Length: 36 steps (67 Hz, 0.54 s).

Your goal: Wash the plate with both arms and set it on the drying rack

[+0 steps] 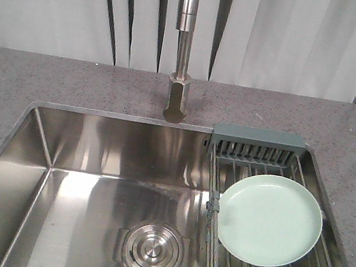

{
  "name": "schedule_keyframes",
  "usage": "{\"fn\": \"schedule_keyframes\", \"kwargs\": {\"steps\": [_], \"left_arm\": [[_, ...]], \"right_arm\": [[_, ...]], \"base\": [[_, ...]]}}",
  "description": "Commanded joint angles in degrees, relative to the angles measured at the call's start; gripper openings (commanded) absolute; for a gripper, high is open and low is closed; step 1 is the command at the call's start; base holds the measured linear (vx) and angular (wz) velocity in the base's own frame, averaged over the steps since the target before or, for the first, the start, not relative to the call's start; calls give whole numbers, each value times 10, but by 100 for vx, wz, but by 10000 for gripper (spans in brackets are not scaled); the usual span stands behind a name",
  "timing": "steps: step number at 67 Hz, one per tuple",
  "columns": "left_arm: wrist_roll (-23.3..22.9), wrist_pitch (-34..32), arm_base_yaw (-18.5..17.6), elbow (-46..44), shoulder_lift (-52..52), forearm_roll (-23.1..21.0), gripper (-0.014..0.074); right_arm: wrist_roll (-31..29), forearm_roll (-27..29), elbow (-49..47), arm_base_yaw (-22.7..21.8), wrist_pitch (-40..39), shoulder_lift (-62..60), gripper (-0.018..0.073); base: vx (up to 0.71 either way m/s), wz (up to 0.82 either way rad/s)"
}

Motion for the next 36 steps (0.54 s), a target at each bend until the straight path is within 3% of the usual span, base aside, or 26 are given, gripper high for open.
{"fn": "schedule_keyframes", "kwargs": {"steps": [1,36], "left_arm": [[-5,-41,2,-16,-8,-4,-6],[-5,-41,2,-16,-8,-4,-6]], "right_arm": [[-4,-5,1,-1,-47,-2,-8],[-4,-6,1,-1,-47,-2,-8]], "base": [[0,0],[0,0]]}}
